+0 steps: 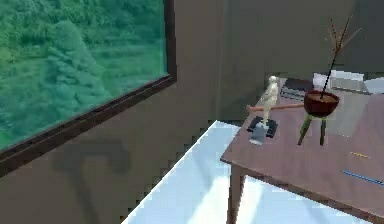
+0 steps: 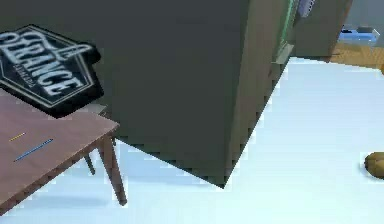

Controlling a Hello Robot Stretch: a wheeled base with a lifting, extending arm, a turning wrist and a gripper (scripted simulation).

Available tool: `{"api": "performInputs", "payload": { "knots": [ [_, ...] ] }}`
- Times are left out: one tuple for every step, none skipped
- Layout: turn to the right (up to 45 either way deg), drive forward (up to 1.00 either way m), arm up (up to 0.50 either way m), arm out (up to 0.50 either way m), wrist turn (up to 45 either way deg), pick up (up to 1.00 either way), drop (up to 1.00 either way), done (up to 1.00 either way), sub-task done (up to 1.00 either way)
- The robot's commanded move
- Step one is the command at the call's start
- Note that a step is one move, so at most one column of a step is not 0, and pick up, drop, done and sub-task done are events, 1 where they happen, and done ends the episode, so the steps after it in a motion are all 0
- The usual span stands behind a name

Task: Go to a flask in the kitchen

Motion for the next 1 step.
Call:
{"api": "performInputs", "payload": {
  "knots": [
    [45.0,0.0,0.0,0.0,0.0,0.0,0.0,0.0,0.0]
  ]
}}
